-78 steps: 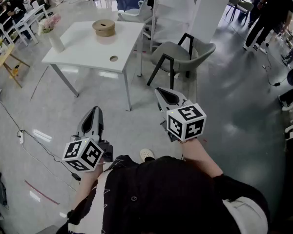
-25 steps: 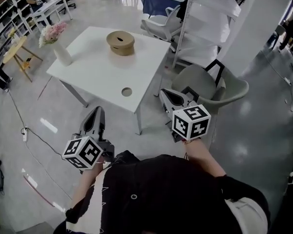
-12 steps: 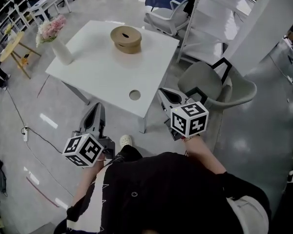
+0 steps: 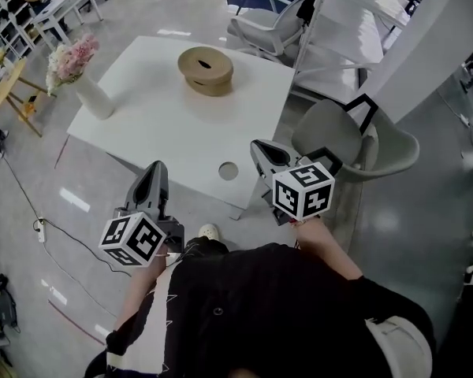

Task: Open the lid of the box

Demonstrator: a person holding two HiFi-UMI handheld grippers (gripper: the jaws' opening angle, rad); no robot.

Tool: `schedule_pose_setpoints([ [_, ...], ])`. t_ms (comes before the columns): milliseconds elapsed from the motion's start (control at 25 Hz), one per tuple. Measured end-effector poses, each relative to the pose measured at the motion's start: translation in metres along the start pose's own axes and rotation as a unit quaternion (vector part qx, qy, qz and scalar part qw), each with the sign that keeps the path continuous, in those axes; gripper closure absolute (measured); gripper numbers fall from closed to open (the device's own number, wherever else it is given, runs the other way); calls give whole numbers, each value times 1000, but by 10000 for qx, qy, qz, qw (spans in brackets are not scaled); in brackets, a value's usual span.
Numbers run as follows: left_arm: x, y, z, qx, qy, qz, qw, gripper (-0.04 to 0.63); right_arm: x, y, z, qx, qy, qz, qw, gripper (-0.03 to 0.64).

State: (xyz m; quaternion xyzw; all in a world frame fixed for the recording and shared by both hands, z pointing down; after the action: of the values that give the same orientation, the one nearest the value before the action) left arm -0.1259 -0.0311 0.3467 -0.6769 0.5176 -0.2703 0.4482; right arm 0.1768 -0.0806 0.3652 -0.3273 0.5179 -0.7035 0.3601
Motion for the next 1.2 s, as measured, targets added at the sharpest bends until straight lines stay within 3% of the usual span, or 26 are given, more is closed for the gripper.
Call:
schedule_pose_setpoints([
  [920,96,41,-104,-67,-159,-35,9998,586,133,10,10,352,-311,75,9989,611],
  [1200,102,49,-139,-61,-43,-51,10000,586,163,9,20,68,-541,-20,9985,611],
])
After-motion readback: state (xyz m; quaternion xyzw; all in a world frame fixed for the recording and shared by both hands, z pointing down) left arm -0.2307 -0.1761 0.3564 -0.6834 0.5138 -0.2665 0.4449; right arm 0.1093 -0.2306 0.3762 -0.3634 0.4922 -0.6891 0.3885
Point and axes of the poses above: the fingertips, and each gripper's own axes: x forward along the fingers, z to its right, y out of its top, the point moved 10 cm from there along -x, backward along the fingers, and after that the axes turned 13 degrees about z, right-handed, at the moved point
